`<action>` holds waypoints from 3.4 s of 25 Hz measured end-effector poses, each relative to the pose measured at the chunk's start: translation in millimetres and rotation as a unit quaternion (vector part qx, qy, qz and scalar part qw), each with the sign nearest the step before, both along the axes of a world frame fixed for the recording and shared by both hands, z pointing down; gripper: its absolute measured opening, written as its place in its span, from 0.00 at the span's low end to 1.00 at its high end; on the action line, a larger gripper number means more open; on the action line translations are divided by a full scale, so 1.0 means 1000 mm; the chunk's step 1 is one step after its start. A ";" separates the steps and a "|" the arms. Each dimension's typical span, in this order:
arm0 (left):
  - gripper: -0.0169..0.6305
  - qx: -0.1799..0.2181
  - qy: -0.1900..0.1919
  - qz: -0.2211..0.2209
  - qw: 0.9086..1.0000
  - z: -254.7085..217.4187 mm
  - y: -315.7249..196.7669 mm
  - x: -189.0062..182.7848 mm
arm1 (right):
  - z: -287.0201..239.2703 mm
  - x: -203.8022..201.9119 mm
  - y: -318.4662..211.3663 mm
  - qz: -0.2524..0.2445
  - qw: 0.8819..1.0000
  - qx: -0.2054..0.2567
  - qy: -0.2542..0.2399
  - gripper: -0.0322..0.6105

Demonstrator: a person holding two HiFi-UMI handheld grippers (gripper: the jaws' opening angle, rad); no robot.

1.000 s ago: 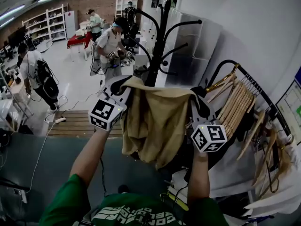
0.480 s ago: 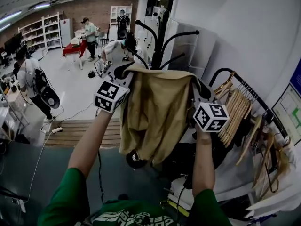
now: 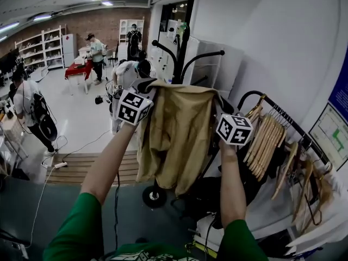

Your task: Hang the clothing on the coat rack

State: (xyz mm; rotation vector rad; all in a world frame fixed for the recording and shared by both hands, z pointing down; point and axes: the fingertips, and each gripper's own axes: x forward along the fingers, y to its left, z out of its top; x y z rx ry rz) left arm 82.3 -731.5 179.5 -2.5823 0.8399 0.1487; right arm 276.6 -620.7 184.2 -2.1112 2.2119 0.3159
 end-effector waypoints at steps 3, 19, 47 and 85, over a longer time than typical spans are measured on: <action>0.05 -0.006 -0.009 0.003 1.000 0.010 -0.012 0.006 | 0.011 0.003 -0.013 0.002 1.000 -0.012 -0.002 0.13; 0.05 -0.052 -0.053 0.041 0.996 0.099 -0.026 0.037 | 0.079 -0.008 -0.048 -0.026 0.997 -0.073 -0.007 0.12; 0.05 -0.056 -0.065 0.047 0.995 0.168 0.080 0.036 | 0.137 -0.068 0.004 -0.074 0.994 -0.079 0.023 0.13; 0.03 -0.120 -0.022 -0.040 0.992 0.218 0.252 0.008 | 0.211 -0.063 0.174 -0.133 0.984 -0.119 -0.018 0.06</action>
